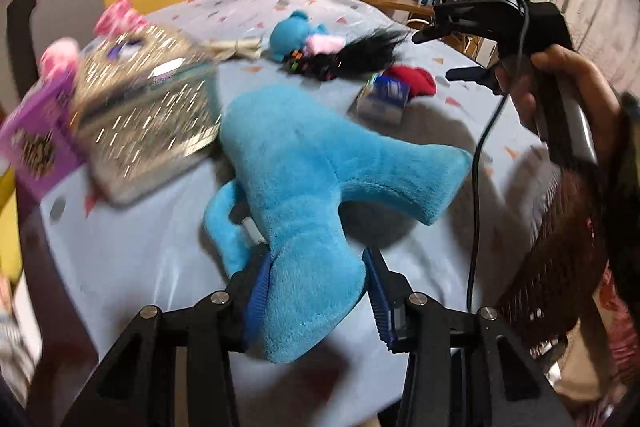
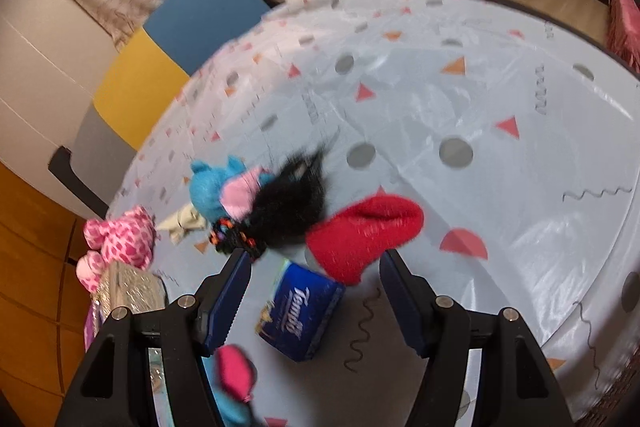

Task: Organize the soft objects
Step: 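Close the left tool on the blue plush toy's leg, then lift the blue plush with the left tool while the right tool grasps the blue Tempo tissue pack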

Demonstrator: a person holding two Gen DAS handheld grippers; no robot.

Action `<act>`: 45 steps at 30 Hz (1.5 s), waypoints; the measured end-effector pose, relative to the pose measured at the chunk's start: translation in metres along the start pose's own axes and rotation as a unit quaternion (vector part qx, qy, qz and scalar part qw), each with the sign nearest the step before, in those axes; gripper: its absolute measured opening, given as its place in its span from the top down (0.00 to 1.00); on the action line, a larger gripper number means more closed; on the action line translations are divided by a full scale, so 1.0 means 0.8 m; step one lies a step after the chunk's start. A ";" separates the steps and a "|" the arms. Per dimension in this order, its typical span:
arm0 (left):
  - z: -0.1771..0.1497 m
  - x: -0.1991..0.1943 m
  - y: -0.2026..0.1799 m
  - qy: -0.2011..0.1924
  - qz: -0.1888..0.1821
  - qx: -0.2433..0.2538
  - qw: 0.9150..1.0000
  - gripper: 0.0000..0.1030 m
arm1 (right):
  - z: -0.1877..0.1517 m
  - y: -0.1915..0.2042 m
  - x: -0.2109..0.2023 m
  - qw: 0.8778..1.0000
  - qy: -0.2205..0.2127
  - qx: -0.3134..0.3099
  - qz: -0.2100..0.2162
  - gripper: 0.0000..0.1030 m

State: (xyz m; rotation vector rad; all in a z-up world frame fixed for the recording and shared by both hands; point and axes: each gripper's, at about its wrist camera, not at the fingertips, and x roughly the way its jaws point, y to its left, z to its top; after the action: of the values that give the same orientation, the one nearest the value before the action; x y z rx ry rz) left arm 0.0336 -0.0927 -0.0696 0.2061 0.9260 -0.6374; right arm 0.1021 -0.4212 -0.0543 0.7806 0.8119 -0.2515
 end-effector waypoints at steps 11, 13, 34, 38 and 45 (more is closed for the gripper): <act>-0.008 -0.057 0.035 -0.039 0.001 -0.060 0.997 0.20 | -0.016 0.005 0.037 0.996 0.092 -0.003 0.010 0.34; 0.006 -0.057 0.037 -0.044 -0.009 -0.080 0.996 0.16 | -0.017 0.008 0.037 0.996 0.091 -0.010 0.005 0.34; 0.071 0.061 0.035 0.025 0.011 -0.121 0.992 0.18 | -0.016 0.011 0.037 0.995 0.094 -0.013 0.011 0.34; 0.045 0.034 0.030 0.005 0.015 -0.098 0.995 0.18 | -0.022 0.016 0.046 0.994 0.110 -0.020 0.007 0.34; 0.015 -0.003 0.035 -0.021 0.012 -0.105 0.994 0.18 | -0.033 0.036 0.065 0.991 0.127 -0.038 -0.035 0.33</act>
State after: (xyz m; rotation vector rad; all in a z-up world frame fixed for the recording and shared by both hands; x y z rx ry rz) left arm 0.0572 -0.0745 -0.0633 0.0168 0.9413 -0.5163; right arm 0.1363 -0.3780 -0.0888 0.7213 1.0840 -0.1846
